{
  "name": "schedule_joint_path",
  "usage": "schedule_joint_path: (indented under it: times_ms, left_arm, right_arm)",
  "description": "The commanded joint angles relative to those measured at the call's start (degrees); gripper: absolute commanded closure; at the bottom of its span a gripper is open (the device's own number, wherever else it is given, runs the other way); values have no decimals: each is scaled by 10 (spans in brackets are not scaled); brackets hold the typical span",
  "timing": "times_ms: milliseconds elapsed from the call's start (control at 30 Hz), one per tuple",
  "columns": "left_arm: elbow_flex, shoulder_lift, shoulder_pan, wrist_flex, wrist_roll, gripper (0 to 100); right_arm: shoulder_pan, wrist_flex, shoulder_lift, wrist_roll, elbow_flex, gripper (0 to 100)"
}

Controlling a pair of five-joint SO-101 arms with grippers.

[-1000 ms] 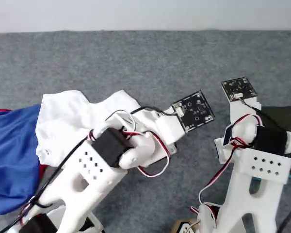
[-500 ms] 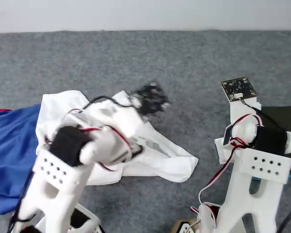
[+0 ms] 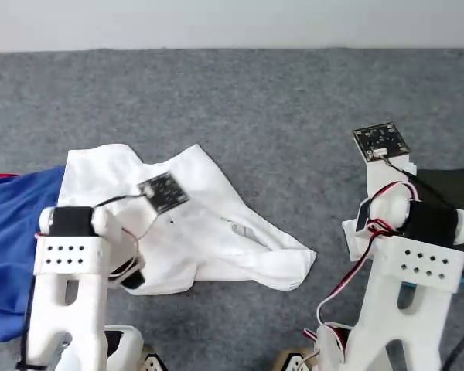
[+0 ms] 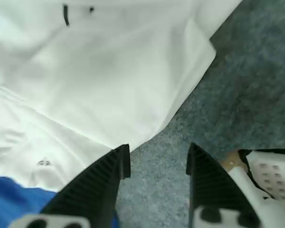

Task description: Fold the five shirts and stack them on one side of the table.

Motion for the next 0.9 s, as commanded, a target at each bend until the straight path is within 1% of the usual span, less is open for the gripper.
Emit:
schedule_joint_path:
  times_ms: [0,300,467,600,733,800,867]
  left_arm:
    - [69,-12,-21,-62,-37,793]
    - [181,-11,-23,-181,-37,793]
    - [227,-11,-24,-262,-28,793]
    - [219,22,-24,-273,-17,795]
    - [182,105,-30,-276,-2,806]
    - [153,157,-41,-275,7,837]
    - [126,203,-46,-271,6,893]
  right_arm:
    - [-5,22,-8,-5,-2,990]
    - [-4,22,-8,-5,-2,990]
    - [-4,22,-8,-5,-2,990]
    - [-4,22,-8,-5,-2,990]
    - [-7,22,-8,-5,-2,990]
    - [-7,22,-8,-4,-2,990]
    - [-7,22,-8,-4,-2,990]
